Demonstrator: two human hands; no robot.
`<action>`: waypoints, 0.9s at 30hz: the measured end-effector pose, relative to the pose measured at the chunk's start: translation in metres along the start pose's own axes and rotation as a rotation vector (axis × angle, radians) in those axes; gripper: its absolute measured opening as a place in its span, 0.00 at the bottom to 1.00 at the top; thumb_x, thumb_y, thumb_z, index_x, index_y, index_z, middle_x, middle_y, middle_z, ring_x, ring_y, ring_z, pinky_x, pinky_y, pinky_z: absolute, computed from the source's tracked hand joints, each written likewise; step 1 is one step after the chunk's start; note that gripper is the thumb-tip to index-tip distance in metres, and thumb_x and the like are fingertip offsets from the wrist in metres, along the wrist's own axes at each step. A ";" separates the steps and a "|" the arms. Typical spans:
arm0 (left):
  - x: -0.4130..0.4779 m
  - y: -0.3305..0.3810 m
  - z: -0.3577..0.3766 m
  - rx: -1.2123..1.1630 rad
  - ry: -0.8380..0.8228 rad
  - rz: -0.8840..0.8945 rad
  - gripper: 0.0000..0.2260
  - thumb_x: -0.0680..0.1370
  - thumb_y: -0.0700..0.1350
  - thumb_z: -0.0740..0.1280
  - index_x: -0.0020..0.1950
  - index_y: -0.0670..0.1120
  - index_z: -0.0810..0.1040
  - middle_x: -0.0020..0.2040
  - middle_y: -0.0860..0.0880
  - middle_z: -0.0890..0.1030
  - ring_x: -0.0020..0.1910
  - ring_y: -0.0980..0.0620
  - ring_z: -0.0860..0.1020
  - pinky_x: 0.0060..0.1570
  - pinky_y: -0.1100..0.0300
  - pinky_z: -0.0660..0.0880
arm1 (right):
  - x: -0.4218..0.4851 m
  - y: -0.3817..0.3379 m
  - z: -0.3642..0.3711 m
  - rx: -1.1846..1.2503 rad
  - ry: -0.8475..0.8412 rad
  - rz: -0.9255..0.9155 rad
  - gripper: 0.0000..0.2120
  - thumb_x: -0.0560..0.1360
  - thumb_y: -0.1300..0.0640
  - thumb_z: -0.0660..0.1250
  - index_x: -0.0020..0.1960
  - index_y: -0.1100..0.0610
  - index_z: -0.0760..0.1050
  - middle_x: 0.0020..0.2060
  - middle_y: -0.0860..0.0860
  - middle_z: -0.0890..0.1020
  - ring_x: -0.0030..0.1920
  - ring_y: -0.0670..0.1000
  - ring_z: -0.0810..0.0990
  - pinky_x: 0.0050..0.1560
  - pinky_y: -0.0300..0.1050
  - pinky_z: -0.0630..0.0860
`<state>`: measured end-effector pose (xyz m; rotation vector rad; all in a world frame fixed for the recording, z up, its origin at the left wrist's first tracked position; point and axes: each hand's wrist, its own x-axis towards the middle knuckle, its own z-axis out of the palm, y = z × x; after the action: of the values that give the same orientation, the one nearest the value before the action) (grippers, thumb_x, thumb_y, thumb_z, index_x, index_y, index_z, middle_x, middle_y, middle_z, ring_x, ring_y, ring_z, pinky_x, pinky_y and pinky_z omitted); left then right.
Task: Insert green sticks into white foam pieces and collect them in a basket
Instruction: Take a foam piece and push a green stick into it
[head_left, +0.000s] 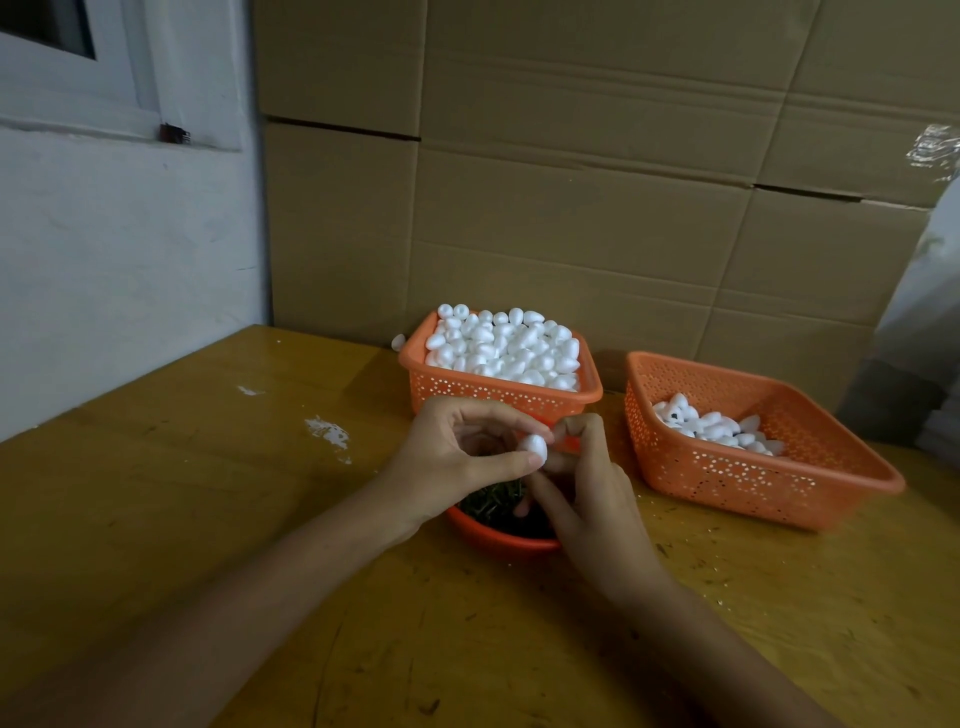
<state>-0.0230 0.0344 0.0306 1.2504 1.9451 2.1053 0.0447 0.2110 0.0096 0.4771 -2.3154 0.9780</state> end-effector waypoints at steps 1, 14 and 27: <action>0.000 0.000 0.000 -0.007 0.016 -0.011 0.08 0.75 0.39 0.79 0.53 0.44 0.88 0.51 0.45 0.88 0.55 0.45 0.86 0.57 0.55 0.83 | 0.000 0.000 0.000 0.004 0.003 -0.010 0.16 0.82 0.42 0.61 0.61 0.51 0.61 0.39 0.42 0.86 0.39 0.44 0.86 0.43 0.48 0.82; 0.001 -0.003 0.000 -0.043 0.079 -0.042 0.09 0.74 0.37 0.79 0.52 0.46 0.88 0.50 0.46 0.88 0.53 0.48 0.87 0.52 0.60 0.82 | 0.000 0.004 0.001 0.073 0.022 -0.043 0.13 0.83 0.45 0.63 0.58 0.50 0.62 0.40 0.47 0.87 0.38 0.46 0.87 0.40 0.50 0.82; -0.005 -0.005 0.005 0.119 0.206 0.062 0.13 0.79 0.46 0.75 0.63 0.51 0.81 0.59 0.54 0.85 0.58 0.53 0.84 0.56 0.60 0.81 | 0.025 0.020 -0.053 0.113 0.409 0.173 0.09 0.83 0.55 0.67 0.55 0.51 0.66 0.45 0.46 0.88 0.38 0.49 0.88 0.36 0.52 0.82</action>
<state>-0.0195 0.0373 0.0237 1.1682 2.1708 2.2608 0.0344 0.2605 0.0452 0.1042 -1.9624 1.1713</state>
